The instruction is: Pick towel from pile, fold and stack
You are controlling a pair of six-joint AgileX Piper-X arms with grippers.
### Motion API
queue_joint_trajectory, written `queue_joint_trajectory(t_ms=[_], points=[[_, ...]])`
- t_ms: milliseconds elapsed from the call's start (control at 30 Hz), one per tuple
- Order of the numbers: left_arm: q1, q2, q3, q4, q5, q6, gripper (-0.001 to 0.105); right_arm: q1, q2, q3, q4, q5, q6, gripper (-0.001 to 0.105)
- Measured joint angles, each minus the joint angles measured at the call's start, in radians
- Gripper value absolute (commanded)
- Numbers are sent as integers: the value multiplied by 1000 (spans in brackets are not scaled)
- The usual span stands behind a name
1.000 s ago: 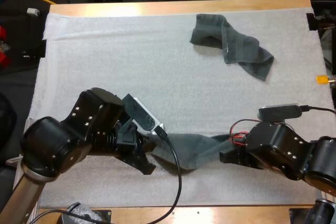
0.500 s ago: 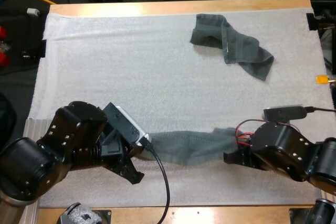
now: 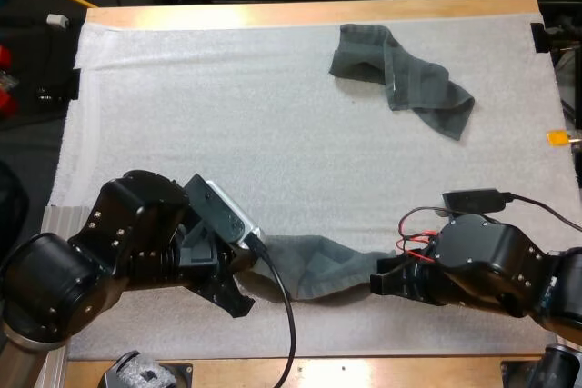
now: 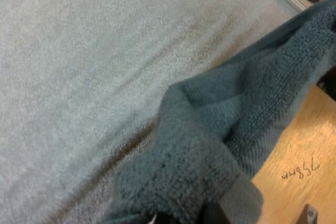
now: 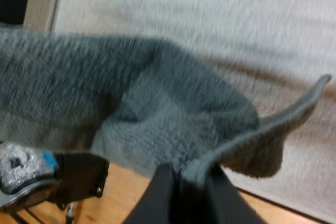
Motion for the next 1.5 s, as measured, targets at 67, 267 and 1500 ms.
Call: queue_joint_trajectory(t_ms=[67, 267, 1500], points=[[0, 0, 21, -14, -18, 29, 0, 0, 0, 0, 7, 0, 0, 0], [0, 0, 158, -85, -61, 44, 0, 0, -1, 0, 57, 30, 2, 0], [233, 475, 416, -918, -46, 50, 0, -616, 477, 180, -537, -100, -168, 0]])
